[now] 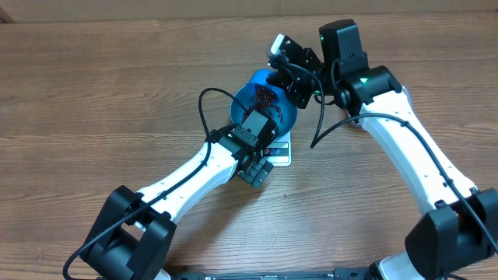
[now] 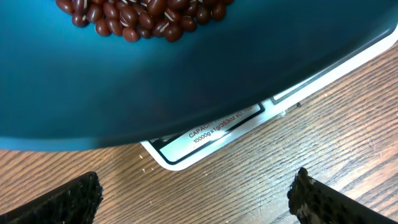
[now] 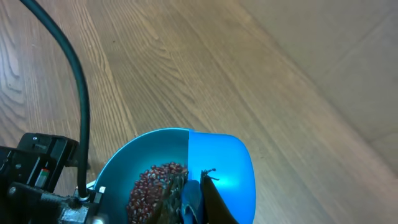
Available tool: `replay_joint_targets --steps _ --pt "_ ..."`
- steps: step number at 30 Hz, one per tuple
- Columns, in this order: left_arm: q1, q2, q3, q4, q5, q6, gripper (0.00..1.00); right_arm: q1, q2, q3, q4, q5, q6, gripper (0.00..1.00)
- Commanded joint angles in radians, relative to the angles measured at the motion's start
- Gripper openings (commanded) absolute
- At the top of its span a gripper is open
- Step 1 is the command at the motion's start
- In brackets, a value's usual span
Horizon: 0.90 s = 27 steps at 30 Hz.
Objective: Scoop item into bowl and weigh 150g on scale
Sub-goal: 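Tip the blue scoop fully over the teal bowl to empty it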
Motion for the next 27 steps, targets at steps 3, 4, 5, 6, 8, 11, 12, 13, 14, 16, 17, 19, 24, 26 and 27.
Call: replay_joint_targets --steps 3,4,5,6,8,11,12,13,14,16,17,19,24,26,27 --pt "-0.006 0.008 -0.002 0.002 -0.009 0.019 0.99 0.009 -0.056 0.028 0.014 0.016 -0.028 0.04" --pt "-0.006 0.008 -0.002 0.001 -0.009 0.019 1.0 0.01 -0.056 0.029 0.014 0.016 -0.039 0.04" --pt "-0.006 0.008 -0.002 0.001 -0.009 0.02 1.0 0.01 -0.061 0.029 0.014 0.016 -0.047 0.04" --pt "-0.006 0.008 -0.002 0.001 -0.009 0.019 0.99 0.009 -0.064 0.029 0.016 0.015 -0.046 0.04" --pt "-0.006 0.008 -0.002 0.002 -0.009 0.019 1.0 0.014 -0.072 0.029 0.018 0.028 -0.053 0.04" --pt "-0.006 0.008 -0.002 0.002 -0.009 0.019 0.99 0.014 -0.084 0.029 0.016 0.05 -0.067 0.04" --pt "-0.006 0.008 -0.002 0.002 -0.009 0.019 0.99 0.014 -0.087 0.029 0.014 0.05 -0.076 0.04" --pt "-0.006 0.008 -0.002 0.002 -0.009 0.019 1.0 0.014 -0.088 0.029 0.014 0.05 -0.076 0.04" --pt "-0.006 0.008 -0.002 0.002 -0.009 0.019 1.0 0.017 -0.09 0.029 0.014 0.05 -0.081 0.04" --pt "-0.006 0.008 -0.002 0.002 -0.009 0.019 1.0 0.019 -0.09 0.029 0.011 0.049 -0.098 0.04" --pt "-0.006 0.008 -0.002 0.002 -0.009 0.019 0.99 0.025 -0.09 0.029 0.007 0.056 -0.101 0.04" --pt "-0.006 0.008 -0.002 0.002 -0.009 0.019 0.99 0.031 -0.09 0.029 -0.003 0.079 -0.106 0.04" --pt "-0.006 0.008 -0.002 0.002 -0.009 0.019 1.0 0.055 -0.092 0.029 -0.021 0.15 -0.132 0.04" --pt "-0.006 0.008 -0.002 0.002 -0.009 0.019 1.0 0.061 -0.093 0.029 -0.021 0.143 -0.134 0.04" --pt "-0.006 0.008 -0.002 0.002 -0.009 0.019 0.99 0.064 -0.093 0.029 -0.023 0.157 -0.148 0.04"
